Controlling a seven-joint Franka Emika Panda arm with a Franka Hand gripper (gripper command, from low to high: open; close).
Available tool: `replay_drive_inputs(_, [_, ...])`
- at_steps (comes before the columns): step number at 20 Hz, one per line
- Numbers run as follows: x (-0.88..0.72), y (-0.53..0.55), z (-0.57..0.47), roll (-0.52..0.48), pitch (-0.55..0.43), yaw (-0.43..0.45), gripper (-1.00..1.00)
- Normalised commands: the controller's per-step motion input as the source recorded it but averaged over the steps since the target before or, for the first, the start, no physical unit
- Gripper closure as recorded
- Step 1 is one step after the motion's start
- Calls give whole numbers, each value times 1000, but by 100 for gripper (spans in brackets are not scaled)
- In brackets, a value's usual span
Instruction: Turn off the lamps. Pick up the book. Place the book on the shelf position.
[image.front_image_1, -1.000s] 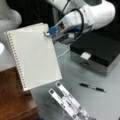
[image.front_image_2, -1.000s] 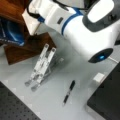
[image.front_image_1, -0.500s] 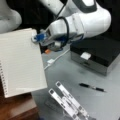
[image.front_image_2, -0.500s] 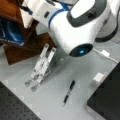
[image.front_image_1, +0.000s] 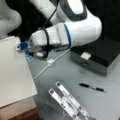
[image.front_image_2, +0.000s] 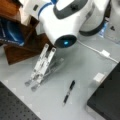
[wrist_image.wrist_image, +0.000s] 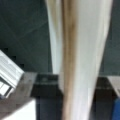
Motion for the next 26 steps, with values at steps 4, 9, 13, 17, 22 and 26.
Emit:
replay_drive_inputs(4, [-348, -149, 7, 73, 24, 321, 100])
replay_drive_inputs(9, [-372, -158, -18, 57, 14, 296, 100])
replay_drive_inputs(13, [-359, -132, -4, 84, -15, 268, -100])
replay_drive_inputs(17, [-302, -34, -22, 78, -43, 221, -100])
replay_drive_inputs(22, [-218, 36, -12, 86, -57, 183, -100])
replay_drive_inputs(26, [-154, 58, 17, 100, -56, 157, -100])
